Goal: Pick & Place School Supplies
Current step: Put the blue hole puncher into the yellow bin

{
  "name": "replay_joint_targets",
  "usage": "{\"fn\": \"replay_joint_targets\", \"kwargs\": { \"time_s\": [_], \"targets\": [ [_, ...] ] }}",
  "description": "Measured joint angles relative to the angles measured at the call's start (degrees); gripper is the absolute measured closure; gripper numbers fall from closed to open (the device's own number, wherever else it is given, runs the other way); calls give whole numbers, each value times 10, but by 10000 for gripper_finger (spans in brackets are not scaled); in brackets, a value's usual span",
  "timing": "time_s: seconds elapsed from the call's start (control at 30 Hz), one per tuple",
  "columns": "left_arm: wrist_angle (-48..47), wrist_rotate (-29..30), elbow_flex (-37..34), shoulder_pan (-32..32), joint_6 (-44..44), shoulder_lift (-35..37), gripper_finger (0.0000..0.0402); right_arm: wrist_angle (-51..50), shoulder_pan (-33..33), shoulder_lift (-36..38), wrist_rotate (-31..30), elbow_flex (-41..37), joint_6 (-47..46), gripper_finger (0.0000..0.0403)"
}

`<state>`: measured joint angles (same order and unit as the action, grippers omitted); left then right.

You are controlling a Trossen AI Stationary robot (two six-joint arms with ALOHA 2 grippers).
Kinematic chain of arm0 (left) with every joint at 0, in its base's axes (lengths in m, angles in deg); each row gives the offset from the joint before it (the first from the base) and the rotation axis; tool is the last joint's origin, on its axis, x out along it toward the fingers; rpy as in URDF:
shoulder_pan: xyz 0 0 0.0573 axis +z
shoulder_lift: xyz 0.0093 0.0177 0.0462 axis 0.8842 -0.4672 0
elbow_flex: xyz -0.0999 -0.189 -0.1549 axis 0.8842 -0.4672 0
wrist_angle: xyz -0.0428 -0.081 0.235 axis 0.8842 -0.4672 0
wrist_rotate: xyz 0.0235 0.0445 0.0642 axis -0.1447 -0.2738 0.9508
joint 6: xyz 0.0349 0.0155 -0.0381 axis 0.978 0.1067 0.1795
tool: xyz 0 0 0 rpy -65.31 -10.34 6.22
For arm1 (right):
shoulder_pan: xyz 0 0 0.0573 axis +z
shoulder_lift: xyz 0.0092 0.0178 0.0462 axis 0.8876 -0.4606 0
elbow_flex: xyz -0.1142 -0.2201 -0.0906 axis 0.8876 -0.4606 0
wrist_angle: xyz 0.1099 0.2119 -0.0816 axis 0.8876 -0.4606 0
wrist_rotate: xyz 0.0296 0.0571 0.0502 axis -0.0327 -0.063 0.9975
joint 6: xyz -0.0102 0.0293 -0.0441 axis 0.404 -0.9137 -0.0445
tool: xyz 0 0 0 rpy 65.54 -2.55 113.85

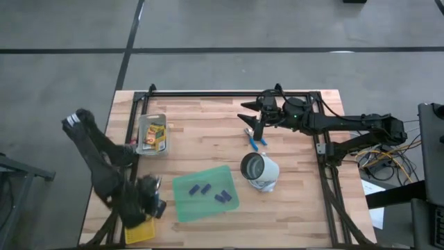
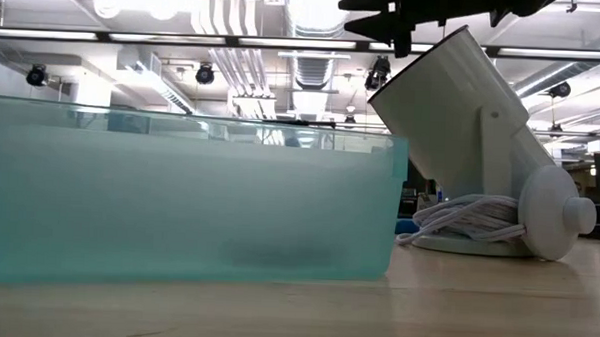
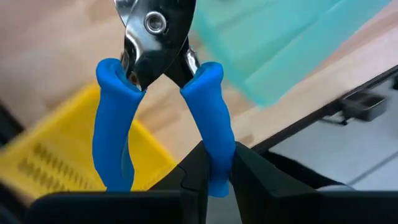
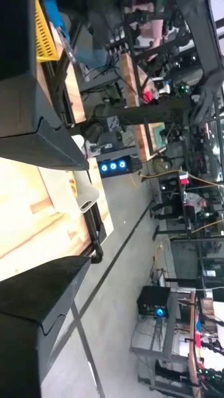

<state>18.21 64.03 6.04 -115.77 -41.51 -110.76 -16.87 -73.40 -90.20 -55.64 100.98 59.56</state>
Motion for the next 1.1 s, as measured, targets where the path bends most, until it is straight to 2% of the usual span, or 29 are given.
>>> {"fn": "replay_joint_targets", "kwargs": {
  "time_s": [0.1,0.23,0.47,0.8,0.87,1.0,1.1],
  "targets": [
    [-1,-28,20,-24,-41,-49,345,0,1,0,6,0,-3,174],
    [0,-69,38,-33,-43,-97,345,2,1,0,15,0,-3,174],
    [-5,-144,32,-51,-21,-121,345,5,1,0,15,0,-30,174],
    [-16,-146,21,-94,-9,-120,345,6,9,-1,15,0,-40,174],
    [-11,-144,8,-97,10,-120,345,6,12,-1,15,0,-40,174],
    [41,-140,-28,-98,105,-120,345,7,17,-1,15,0,-40,174],
    [83,-158,-54,-98,152,-120,345,7,23,-1,15,0,-40,174]
  ]
}}
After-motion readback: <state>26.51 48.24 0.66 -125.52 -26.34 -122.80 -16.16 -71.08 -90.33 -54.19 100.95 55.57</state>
